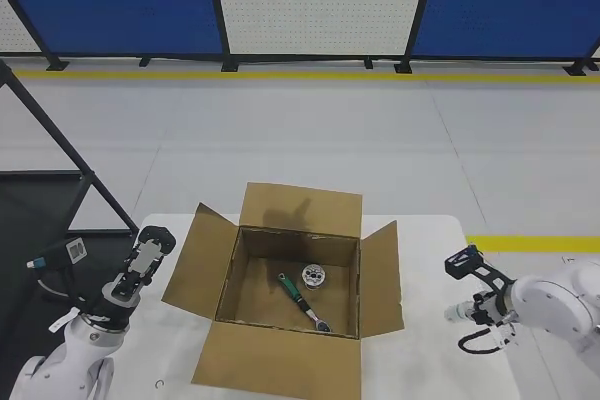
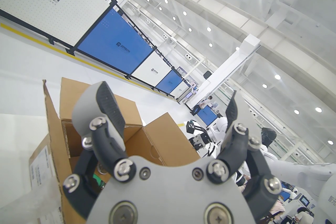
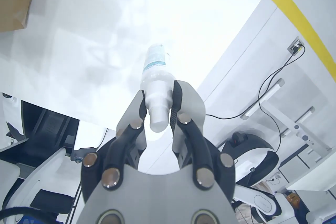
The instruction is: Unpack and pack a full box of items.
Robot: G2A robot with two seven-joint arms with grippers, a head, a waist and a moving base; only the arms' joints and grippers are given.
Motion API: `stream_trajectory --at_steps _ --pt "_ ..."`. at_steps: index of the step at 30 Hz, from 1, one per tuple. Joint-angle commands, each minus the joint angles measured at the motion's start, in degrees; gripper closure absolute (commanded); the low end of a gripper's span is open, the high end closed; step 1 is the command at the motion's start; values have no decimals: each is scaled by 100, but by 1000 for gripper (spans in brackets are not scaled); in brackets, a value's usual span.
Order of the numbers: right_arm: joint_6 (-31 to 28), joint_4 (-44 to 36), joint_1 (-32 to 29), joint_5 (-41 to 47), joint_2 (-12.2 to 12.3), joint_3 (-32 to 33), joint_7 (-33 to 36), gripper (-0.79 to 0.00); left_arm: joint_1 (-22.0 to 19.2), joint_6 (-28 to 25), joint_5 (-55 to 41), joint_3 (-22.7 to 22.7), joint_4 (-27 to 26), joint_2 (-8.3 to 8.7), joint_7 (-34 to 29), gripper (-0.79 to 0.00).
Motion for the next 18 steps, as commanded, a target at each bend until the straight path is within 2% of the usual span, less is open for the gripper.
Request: stream_trajectory --at_steps 1,11,18 --pt "21 206 122 -36 -103 -129 51 0 0 0 0 0 0 0 0 -785" --pt "370 1228 642 -162 -629 -689 92 0 0 0 0 0 0 0 0 -785" --pt "640 1637 890 -323 -923 -953 201 0 0 0 0 0 0 0 0 -785"
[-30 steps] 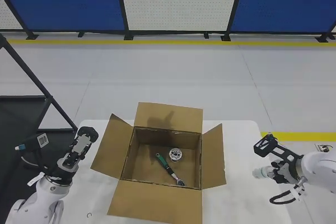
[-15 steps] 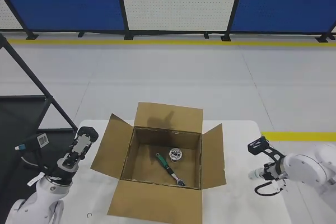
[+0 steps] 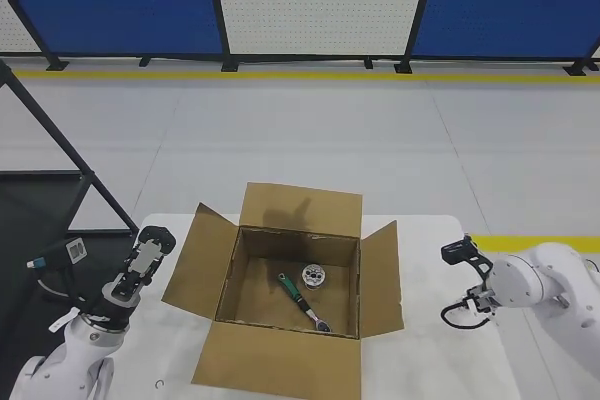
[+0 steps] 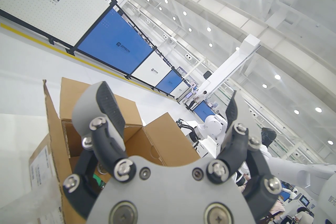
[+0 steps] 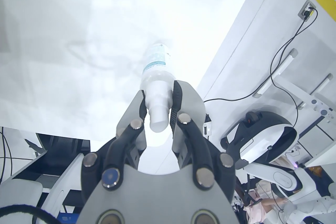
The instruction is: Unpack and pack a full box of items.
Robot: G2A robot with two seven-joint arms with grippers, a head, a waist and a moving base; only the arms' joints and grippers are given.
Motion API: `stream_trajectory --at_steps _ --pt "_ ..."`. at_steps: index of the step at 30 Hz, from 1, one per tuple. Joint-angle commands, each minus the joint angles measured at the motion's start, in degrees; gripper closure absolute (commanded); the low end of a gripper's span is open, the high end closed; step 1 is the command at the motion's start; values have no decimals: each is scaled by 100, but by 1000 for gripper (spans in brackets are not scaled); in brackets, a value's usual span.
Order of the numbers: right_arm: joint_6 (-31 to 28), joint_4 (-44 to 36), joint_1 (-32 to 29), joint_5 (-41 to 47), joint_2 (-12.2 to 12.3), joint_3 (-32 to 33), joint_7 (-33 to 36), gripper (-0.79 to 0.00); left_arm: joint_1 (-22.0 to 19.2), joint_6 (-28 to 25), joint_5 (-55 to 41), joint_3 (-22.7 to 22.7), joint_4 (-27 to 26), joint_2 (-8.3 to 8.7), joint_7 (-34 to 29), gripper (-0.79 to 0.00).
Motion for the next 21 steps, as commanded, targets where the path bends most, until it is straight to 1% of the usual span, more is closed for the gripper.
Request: stream_trajectory --at_steps 1,6,7,8,9,10,11,13,15,16,20,21 --pt "35 91 42 -6 -69 -47 -14 0 0 0 0 0 0 0 0 -785" --pt "92 335 110 60 -210 -111 25 0 0 0 0 0 0 0 0 -785" --pt "102 373 119 78 -233 -111 16 -18 0 0 0 0 0 0 0 -785" --pt "81 409 123 98 -253 -113 13 -62 0 0 0 0 0 0 0 -785" --pt "52 442 130 92 -270 -118 10 -43 0 0 0 0 0 0 0 -785" --pt "31 476 133 84 -286 -121 4 -46 0 0 0 0 0 0 0 -785" --pt "11 504 130 92 -302 -123 1 -62 0 0 0 0 0 0 0 -785" --pt "-2 554 121 104 -332 -123 -15 -142 0 0 0 0 0 0 0 -785" --pt "-26 596 108 104 -356 -120 -23 -148 0 0 0 0 0 0 0 -785" --pt "-32 617 103 112 -367 -111 -31 -163 0 0 0 0 0 0 0 -785" --pt "-36 665 72 127 -386 -44 -54 -379 0 0 0 0 0 0 0 -785" --pt "-21 653 66 114 -380 -9 -64 -517 0 0 0 0 0 0 0 -785"
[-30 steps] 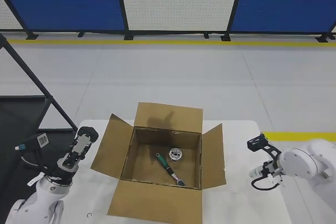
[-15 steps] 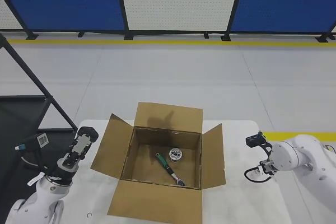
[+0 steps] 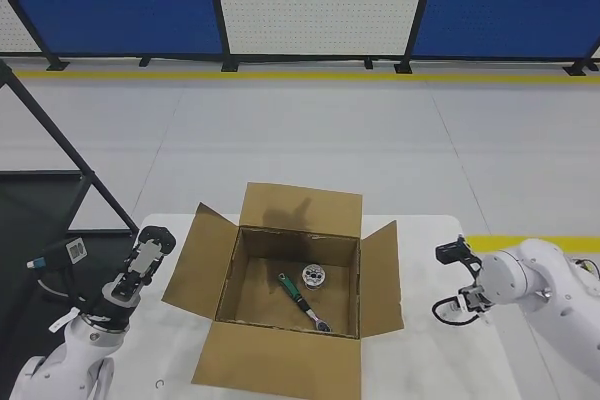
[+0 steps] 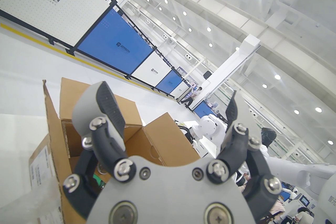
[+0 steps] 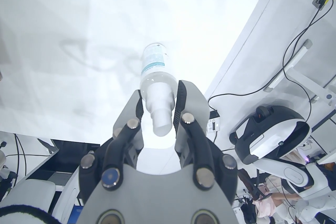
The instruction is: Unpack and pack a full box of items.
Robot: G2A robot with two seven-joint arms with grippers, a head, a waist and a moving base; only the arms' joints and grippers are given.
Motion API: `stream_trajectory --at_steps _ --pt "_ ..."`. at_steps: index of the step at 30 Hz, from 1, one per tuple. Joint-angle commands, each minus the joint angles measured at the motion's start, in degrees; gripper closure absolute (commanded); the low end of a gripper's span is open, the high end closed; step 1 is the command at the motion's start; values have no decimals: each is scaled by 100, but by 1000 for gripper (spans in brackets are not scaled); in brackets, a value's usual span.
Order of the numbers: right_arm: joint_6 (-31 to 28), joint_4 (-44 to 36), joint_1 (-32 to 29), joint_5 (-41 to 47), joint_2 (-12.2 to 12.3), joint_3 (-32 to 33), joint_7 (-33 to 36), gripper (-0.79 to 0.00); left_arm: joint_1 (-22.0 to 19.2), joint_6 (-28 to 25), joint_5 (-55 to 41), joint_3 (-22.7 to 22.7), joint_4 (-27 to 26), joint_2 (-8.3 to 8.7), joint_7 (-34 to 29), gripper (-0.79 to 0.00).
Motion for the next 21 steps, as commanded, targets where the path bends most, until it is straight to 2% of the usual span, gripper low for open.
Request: stream_trajectory --at_steps 1,3,5,11,14,16,21 --pt "34 -32 -16 -23 15 73 -5 -613 0 0 0 0 0 0 0 -785" --pt "80 -104 -36 -84 44 158 25 -714 0 0 0 0 0 0 0 -785" --pt "120 -230 -60 -140 87 275 24 -763 0 0 0 0 0 0 0 -785" --pt "301 -1039 -144 -449 306 813 122 -757 0 0 0 0 0 0 0 -785" --pt "408 -1803 -202 -652 441 1171 231 -757 0 0 0 0 0 0 0 -785" --pt "406 -2459 -226 -808 518 1393 306 -785 0 0 0 0 0 0 0 -785" --pt "48 -3835 -209 -901 622 1820 339 -785 0 0 0 0 0 0 0 -785"
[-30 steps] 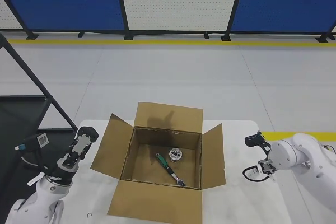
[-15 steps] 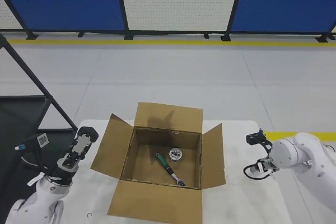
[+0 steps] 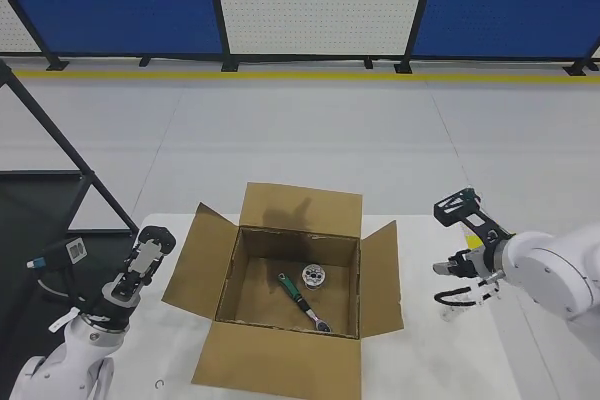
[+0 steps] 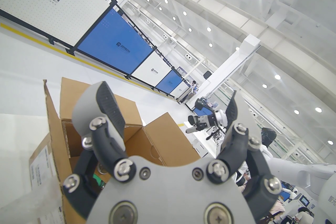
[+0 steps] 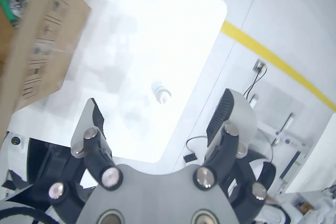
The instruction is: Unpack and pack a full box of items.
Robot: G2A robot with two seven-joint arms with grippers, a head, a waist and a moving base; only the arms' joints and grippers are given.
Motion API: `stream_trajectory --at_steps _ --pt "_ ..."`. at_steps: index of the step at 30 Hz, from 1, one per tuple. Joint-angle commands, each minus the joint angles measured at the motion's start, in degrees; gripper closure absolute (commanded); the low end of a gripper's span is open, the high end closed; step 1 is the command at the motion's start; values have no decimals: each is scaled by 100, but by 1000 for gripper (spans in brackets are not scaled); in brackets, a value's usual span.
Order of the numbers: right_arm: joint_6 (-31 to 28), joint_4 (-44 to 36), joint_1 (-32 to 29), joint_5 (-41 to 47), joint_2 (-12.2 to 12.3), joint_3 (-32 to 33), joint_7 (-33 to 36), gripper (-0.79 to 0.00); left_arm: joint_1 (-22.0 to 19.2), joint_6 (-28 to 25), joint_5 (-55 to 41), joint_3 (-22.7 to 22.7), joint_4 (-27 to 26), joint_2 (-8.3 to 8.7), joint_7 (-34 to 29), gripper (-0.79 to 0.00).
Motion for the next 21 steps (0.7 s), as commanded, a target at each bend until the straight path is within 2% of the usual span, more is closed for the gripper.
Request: stream_trajectory --at_steps 1,6,14,15,21 --pt "-199 -506 63 32 2 93 -46 -785 0 0 0 0 0 0 0 -785" --pt "-671 -990 398 276 -139 -97 -394 -785 0 0 0 0 0 0 0 -785" --pt "-870 -289 1056 782 -627 -990 -1240 -785 0 0 0 0 0 0 0 -785" --pt "-696 -128 1139 825 -694 -1090 -1239 -785 0 0 0 0 0 0 0 -785" --pt "-696 -128 1139 825 -694 -1090 -1239 -785 0 0 0 0 0 0 0 -785"
